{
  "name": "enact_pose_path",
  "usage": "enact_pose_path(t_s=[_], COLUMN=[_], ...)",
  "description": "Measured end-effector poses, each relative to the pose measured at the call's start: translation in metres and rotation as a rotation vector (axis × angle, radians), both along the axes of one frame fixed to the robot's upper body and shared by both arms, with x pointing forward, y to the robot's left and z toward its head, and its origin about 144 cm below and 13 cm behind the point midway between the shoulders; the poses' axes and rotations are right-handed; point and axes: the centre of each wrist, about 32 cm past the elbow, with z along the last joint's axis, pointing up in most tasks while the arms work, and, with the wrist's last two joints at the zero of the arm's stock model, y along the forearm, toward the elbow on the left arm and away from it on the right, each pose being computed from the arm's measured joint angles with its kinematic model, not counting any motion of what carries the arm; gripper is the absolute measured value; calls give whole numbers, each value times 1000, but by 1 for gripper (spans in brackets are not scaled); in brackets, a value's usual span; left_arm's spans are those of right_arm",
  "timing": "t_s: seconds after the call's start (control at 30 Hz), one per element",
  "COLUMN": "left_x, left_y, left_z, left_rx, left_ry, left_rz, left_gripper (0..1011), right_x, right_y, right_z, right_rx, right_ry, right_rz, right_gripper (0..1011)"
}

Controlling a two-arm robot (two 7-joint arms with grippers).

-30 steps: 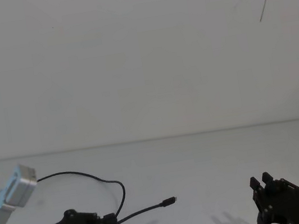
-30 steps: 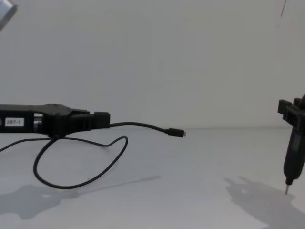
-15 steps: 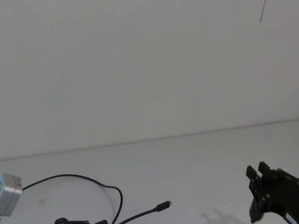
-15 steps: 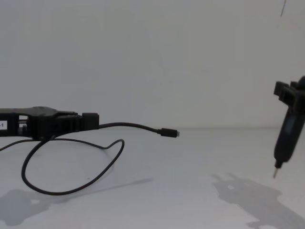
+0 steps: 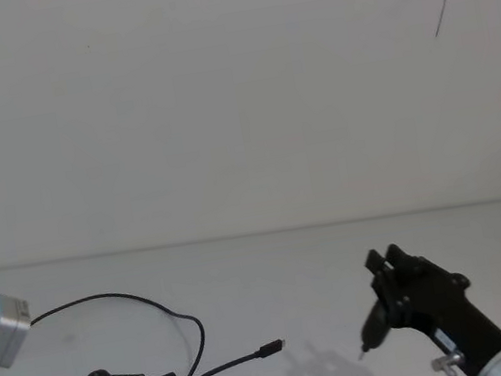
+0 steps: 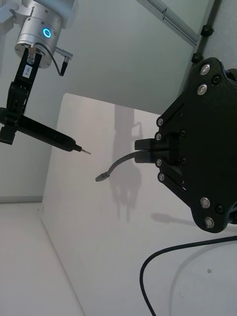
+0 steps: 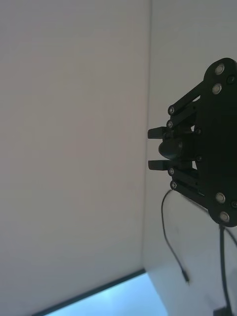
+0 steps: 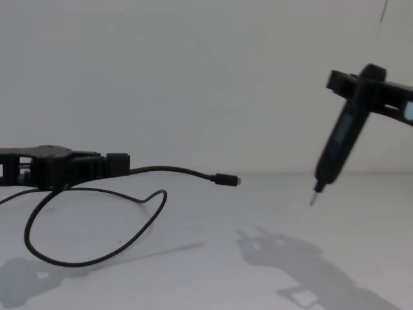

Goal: Pick up the data cable with the one hand.

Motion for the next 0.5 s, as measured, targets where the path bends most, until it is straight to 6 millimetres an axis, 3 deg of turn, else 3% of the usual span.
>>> enact_pose_path(t_s=[0.5], left_x=[-2], left_y=[1], left_z=[0], left_rx=[-3], left_ry=[2], left_rz=[1], left_gripper=[31], right_x=[15], right_y=[28], right_z=[6], right_rx=[31], right_ry=[-30], right_rz=[112], right_gripper=[251])
